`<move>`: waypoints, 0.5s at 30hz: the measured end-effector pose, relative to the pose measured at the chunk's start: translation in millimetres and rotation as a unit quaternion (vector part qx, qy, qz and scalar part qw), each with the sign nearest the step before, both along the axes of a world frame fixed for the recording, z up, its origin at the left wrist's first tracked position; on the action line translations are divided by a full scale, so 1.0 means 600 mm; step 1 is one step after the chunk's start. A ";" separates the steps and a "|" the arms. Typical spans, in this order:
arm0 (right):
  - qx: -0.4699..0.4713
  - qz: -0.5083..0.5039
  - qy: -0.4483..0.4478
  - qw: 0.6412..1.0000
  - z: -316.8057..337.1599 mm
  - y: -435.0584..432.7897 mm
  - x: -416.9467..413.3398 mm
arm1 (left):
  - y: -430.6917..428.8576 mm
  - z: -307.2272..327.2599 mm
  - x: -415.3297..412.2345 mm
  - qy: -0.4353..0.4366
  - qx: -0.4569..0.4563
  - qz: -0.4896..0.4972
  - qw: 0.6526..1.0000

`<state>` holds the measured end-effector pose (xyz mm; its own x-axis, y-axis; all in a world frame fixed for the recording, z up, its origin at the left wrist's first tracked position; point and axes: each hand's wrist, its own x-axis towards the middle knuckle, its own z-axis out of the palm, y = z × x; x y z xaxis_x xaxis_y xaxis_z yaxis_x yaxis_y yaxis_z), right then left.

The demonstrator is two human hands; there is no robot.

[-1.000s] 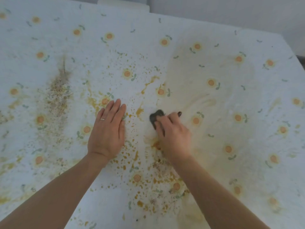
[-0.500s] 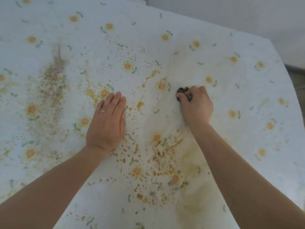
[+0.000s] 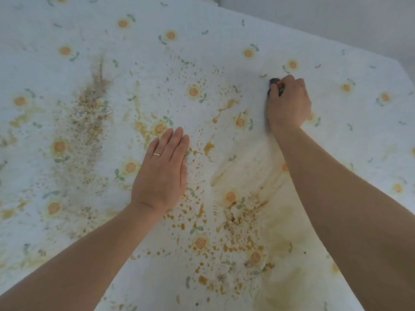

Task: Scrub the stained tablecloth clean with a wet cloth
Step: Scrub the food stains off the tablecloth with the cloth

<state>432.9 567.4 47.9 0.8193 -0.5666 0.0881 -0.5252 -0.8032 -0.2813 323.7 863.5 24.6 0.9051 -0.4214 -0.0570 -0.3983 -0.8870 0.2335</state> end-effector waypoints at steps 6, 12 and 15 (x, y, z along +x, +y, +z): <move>0.040 0.262 0.000 0.964 -0.004 0.154 -0.137 | 0.002 -0.002 0.000 -0.010 -0.010 -0.003 1.000; -0.002 0.298 0.032 0.954 0.010 0.044 -0.198 | 0.001 -0.003 0.001 -0.012 -0.017 -0.006 1.000; -0.025 0.145 0.020 0.989 0.006 -0.019 -0.087 | 0.001 -0.001 0.002 -0.007 -0.015 -0.004 1.000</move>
